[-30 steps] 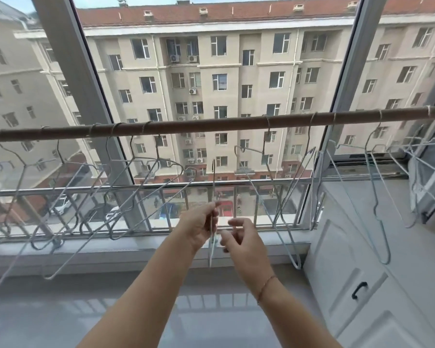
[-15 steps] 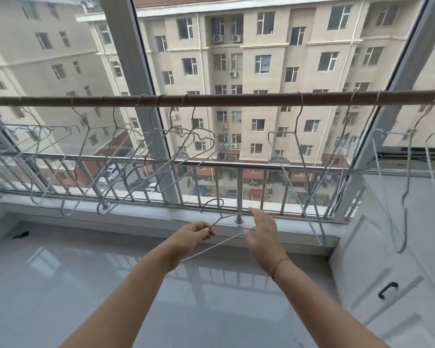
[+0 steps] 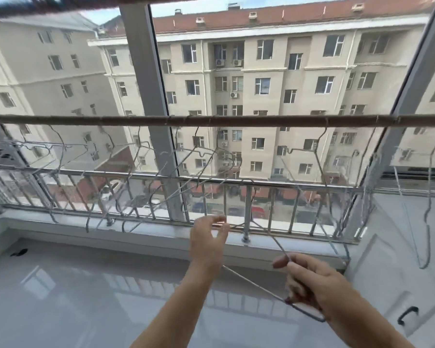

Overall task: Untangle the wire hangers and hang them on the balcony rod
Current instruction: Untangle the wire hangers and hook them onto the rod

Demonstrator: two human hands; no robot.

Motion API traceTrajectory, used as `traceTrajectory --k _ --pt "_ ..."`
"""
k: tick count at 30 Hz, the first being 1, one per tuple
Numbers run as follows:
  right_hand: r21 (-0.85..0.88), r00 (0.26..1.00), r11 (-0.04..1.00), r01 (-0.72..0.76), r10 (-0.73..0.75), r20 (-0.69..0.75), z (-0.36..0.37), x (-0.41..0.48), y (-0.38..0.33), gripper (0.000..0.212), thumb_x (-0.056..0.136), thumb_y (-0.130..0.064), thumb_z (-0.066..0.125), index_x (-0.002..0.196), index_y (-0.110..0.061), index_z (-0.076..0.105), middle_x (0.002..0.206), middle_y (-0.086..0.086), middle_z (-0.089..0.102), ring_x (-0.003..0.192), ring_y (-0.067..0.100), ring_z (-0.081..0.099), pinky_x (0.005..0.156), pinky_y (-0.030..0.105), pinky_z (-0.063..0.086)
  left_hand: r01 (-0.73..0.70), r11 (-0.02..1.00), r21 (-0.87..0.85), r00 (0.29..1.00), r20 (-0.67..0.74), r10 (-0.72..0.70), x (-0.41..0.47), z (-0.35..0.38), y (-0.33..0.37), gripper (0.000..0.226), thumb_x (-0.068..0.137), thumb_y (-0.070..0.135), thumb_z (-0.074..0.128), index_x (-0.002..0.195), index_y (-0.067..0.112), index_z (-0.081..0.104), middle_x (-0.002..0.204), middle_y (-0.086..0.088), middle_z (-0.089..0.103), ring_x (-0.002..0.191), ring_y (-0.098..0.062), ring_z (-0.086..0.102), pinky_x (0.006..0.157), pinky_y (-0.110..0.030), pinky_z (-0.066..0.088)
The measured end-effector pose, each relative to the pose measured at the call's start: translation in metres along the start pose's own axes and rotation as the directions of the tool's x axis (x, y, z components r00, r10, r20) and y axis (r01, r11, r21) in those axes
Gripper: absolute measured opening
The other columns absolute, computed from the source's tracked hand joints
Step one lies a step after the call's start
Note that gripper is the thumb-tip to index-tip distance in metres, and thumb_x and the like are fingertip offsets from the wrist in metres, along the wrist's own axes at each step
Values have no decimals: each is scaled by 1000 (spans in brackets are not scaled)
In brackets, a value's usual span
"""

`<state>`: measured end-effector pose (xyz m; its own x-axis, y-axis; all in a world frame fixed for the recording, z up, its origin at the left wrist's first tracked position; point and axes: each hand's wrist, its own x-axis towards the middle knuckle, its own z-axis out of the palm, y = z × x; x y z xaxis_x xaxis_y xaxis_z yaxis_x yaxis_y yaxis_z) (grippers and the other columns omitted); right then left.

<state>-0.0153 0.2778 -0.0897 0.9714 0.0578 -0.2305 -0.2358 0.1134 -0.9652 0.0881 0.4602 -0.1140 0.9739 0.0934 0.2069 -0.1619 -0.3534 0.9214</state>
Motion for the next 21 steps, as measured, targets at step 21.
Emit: traceTrajectory --k 21 --pt "-258 702 881 396 -472 -533 61 74 -74 24 97 -8 41 91 -12 64 51 -6 47 53 12 43 60 36 40 213 800 -561 830 536 154 56 26 121 16 90 9 57 81 16 69 63 1 62 50 -4 56 43 -18 46"
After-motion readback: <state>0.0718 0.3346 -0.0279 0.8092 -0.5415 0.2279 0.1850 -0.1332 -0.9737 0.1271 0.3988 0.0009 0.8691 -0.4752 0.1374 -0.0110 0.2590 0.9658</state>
